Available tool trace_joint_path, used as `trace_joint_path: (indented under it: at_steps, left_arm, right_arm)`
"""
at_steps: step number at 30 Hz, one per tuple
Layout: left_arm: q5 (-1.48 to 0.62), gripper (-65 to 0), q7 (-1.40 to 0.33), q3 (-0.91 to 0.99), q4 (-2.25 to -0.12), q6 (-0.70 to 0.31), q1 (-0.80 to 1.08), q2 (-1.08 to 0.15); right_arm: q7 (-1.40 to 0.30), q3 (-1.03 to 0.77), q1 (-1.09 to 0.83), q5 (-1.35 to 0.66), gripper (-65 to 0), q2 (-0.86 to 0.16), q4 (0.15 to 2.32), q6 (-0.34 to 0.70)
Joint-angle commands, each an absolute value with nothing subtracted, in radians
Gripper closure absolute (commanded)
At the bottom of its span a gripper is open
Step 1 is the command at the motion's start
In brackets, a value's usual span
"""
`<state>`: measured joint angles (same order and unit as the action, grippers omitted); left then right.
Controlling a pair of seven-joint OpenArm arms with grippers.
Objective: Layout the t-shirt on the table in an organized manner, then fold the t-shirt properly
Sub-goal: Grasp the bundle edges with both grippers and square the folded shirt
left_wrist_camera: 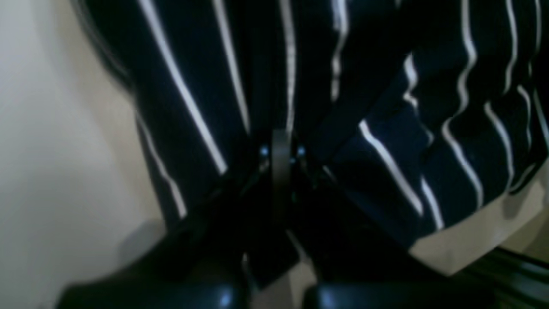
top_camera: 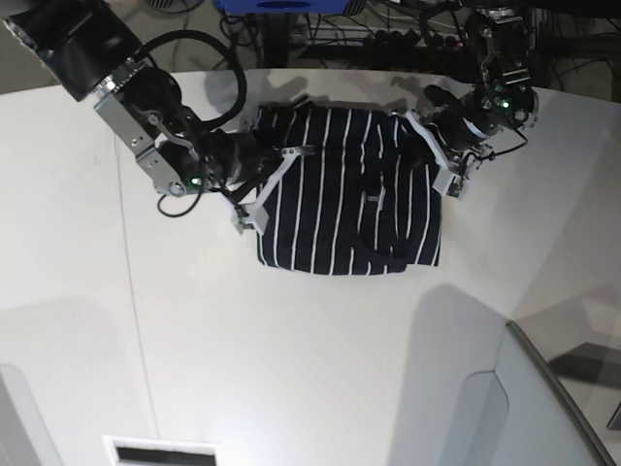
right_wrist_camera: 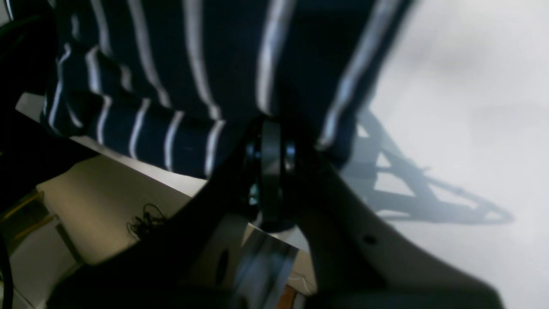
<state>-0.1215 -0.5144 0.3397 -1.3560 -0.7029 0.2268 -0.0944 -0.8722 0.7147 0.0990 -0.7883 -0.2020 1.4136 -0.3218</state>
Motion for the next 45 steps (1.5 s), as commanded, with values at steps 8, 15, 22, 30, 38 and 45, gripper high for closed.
trace_joint_path:
  at_steps: [8, 15, 22, 30, 38, 45]
  left_arm:
    - [-0.116, 0.0, -0.535, 0.501, -1.468, -0.698, 0.199, -0.125]
    - [-0.116, 0.0, -0.615, 0.639, -1.666, -0.698, 0.295, -0.124]
    - [-0.116, 0.0, -0.607, 0.533, -1.675, -0.698, 0.521, -0.124]
    - [-0.107, 0.0, -0.539, 0.513, -1.563, -0.698, 0.478, -0.093]
    - [-0.105, 0.0, -0.539, 0.513, -1.434, -0.698, 0.318, -0.088]
    - [-0.105, 0.0, -0.538, 0.400, -1.279, -0.613, 0.145, -0.143]
  right_arm:
    - [-0.868, 0.716, 0.108, -0.796, -0.2, -0.203, 1.592, -0.318]
    - [-0.875, 0.710, 0.219, -0.794, -0.2, -0.260, 1.673, -0.317]
    - [-0.819, 0.720, 0.437, -0.773, -0.2, -0.202, 1.326, -0.196]
    - [-0.685, 0.714, 0.526, -0.501, -0.2, -0.058, 1.015, -0.008]
    - [-0.673, 0.711, 0.490, -0.364, -0.2, 0.025, 0.900, 0.044]
    - [-0.736, 0.710, 0.473, -0.357, -0.2, -0.033, 0.898, 0.044]
